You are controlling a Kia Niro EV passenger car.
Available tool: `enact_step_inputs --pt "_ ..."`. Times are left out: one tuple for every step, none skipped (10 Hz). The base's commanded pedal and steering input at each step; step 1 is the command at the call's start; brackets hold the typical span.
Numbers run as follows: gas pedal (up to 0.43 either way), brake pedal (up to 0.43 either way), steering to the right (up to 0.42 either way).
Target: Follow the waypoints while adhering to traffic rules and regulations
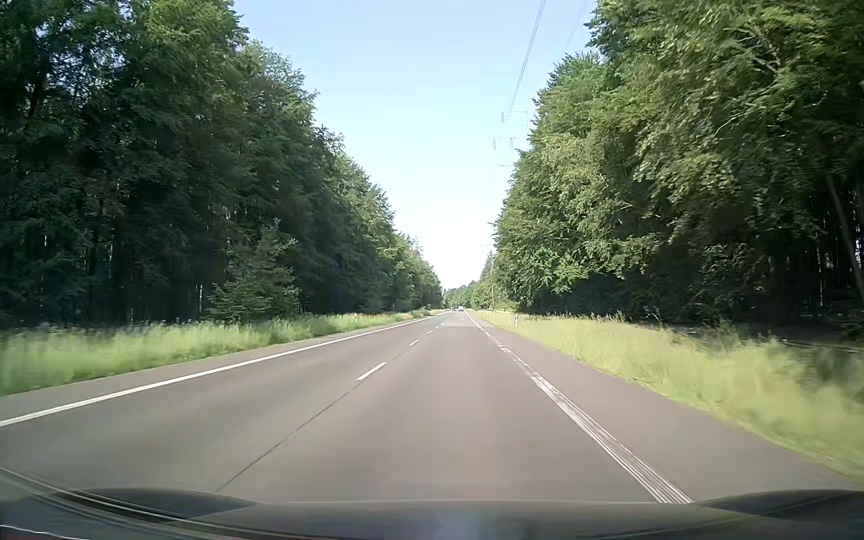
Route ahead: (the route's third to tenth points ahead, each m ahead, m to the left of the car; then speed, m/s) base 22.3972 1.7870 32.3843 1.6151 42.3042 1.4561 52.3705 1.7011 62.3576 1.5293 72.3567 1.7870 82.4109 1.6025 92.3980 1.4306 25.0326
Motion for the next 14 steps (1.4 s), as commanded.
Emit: enact_step_inputs --pt "0.209 0.03 0.0" --pt "0.209 0.03 0.0" --pt "0.209 0.03 0.0" --pt "0.209 0.03 0.0" --pt "0.209 0.03 0.0" --pt "0.209 0.03 0.0" --pt "0.209 0.03 0.0" --pt "0.209 0.03 0.0" --pt "0.209 0.03 0.0" --pt "0.209 0.03 0.0" --pt "0.209 0.03 0.0" --pt "0.209 0.03 0.0" --pt "0.209 0.03 0.0" --pt "0.209 0.03 0.0"
